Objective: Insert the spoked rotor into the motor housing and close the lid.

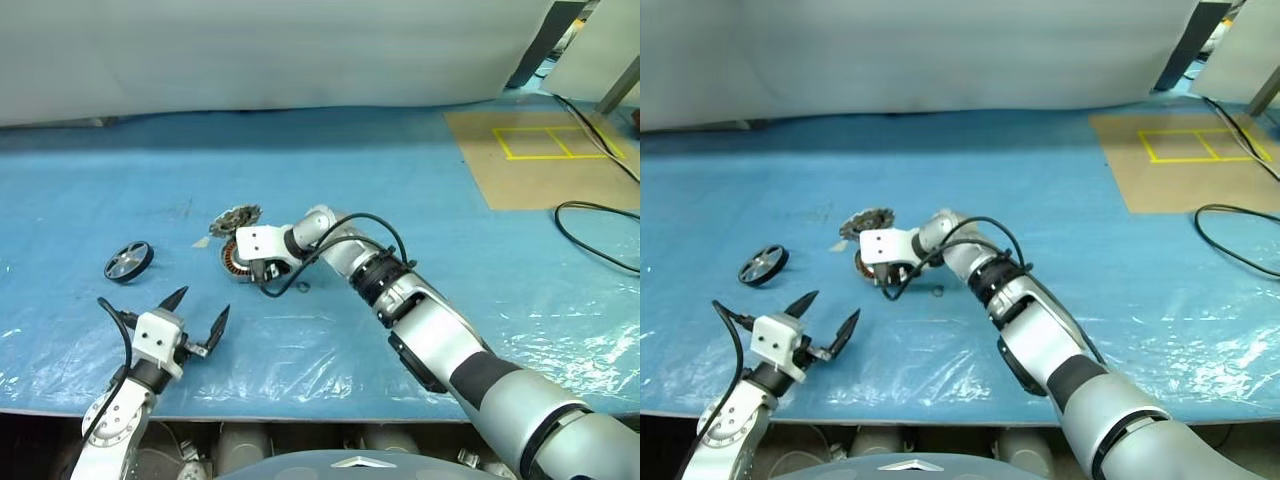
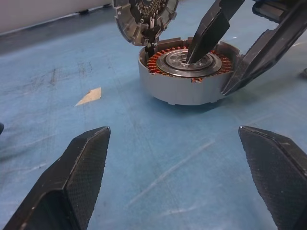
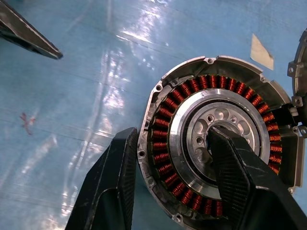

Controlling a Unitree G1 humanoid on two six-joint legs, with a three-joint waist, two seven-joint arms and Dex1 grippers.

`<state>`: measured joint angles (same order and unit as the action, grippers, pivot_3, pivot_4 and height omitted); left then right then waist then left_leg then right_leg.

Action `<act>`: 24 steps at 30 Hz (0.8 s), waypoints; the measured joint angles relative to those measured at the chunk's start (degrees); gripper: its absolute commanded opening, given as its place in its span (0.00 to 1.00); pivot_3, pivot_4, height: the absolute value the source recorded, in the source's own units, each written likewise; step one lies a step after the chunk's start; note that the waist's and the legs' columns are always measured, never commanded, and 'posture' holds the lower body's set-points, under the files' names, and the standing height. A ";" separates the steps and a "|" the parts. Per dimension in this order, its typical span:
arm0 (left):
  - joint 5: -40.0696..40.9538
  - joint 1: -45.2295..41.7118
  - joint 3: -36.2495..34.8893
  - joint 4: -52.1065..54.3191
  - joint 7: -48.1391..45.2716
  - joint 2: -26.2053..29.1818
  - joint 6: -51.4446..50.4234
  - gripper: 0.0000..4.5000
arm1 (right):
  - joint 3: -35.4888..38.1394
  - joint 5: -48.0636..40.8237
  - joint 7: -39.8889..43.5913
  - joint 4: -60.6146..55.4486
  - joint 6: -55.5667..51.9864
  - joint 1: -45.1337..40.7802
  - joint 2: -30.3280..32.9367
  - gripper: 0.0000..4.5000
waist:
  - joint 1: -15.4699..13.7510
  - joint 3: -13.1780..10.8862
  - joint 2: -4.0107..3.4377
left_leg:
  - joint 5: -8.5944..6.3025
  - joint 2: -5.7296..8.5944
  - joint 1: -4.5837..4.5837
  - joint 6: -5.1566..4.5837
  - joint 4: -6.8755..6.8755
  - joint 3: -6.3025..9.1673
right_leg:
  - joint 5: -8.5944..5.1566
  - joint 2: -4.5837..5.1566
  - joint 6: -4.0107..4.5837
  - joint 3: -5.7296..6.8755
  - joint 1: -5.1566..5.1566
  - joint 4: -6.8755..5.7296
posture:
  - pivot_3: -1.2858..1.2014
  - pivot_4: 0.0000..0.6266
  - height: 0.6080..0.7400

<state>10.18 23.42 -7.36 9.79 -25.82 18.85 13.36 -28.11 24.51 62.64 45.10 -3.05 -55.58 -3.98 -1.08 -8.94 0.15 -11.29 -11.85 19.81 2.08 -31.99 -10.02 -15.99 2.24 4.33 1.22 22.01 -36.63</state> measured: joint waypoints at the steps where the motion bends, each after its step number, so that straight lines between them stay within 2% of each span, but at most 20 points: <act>1: 0.00 0.67 0.02 0.42 0.02 -0.05 -0.06 1.00 | -0.25 0.20 0.07 -2.54 -1.14 1.62 0.04 0.43 | 0.09 0.11 0.01 | -0.03 0.00 -0.02 0.05 0.07 0.00 | -0.07 -0.01 0.02 0.00 0.00 0.00 | 0.52 0.24 1.00; 7: 0.02 2.80 0.01 3.61 0.08 -0.06 -0.82 1.00 | -2.15 1.72 -0.59 -12.92 -5.29 8.08 1.01 0.43 | 0.18 0.74 0.05 | -0.18 0.06 -0.10 0.29 0.37 0.00 | -0.32 -0.02 0.03 0.01 -0.01 0.07 | 0.52 0.24 1.00; 13: 0.07 5.90 0.66 7.43 -0.04 -0.40 -2.44 1.00 | -5.13 2.34 -0.18 -23.22 -10.00 14.21 3.40 0.43 | 0.10 1.38 -0.08 | -0.45 0.12 -0.30 0.44 0.69 0.03 | -0.40 -0.02 -0.36 0.03 -0.33 0.30 | 0.52 0.24 1.00; 17: 0.03 8.33 1.45 8.86 -0.59 -0.42 -2.68 1.00 | -6.58 2.30 0.71 -27.21 -12.61 15.92 5.02 0.43 | 0.02 1.49 -0.28 | -0.65 0.14 -0.77 0.39 0.92 0.05 | -0.49 -0.01 -0.44 0.09 -1.06 0.98 | 0.52 0.24 1.00; 24: 0.65 8.56 2.32 10.85 -1.33 -0.48 -3.33 1.00 | -7.89 2.16 1.55 -30.48 -16.19 16.19 6.50 0.43 | -0.60 1.66 -0.33 | -0.78 0.27 -0.77 0.32 0.89 0.07 | -0.52 0.08 -0.59 0.07 -1.11 1.13 | 0.52 0.24 1.00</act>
<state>10.82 31.98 -5.03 20.64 -27.15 18.38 10.04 -36.00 26.67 64.19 14.62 -19.24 -39.39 2.52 -1.68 -7.28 -0.17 -12.07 -11.59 19.04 2.40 -31.10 -9.95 -16.51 2.31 3.74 1.30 20.90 -35.50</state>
